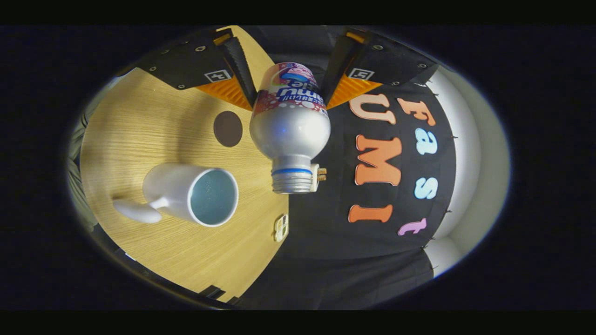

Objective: Take the bottle from table, then pour the juice into the cup, finally place the bottle on the coaster

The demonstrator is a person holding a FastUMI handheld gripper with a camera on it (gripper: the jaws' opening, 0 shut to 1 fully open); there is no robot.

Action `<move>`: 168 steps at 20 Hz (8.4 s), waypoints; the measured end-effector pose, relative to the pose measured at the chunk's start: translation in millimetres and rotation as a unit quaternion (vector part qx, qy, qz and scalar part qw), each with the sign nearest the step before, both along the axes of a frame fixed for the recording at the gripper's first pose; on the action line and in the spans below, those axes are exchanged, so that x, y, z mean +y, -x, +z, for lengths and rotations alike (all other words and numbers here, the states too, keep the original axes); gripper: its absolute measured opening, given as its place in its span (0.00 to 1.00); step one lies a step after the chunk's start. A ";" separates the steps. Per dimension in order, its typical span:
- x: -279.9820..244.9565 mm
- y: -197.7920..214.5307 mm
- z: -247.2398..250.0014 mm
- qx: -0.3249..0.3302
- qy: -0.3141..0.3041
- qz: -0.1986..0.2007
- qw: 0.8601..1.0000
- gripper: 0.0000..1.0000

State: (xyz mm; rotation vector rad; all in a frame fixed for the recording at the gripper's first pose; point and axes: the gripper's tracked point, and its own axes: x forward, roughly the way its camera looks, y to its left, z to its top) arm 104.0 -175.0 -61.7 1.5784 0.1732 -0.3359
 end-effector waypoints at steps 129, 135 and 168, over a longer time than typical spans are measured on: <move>-20.1 -18.2 -25.2 0.063 0.020 0.005 0.998 0.76; -22.5 -16.8 -25.8 0.077 0.148 0.043 0.985 0.76; 1.2 -100.2 -54.0 0.148 0.640 0.184 0.731 0.77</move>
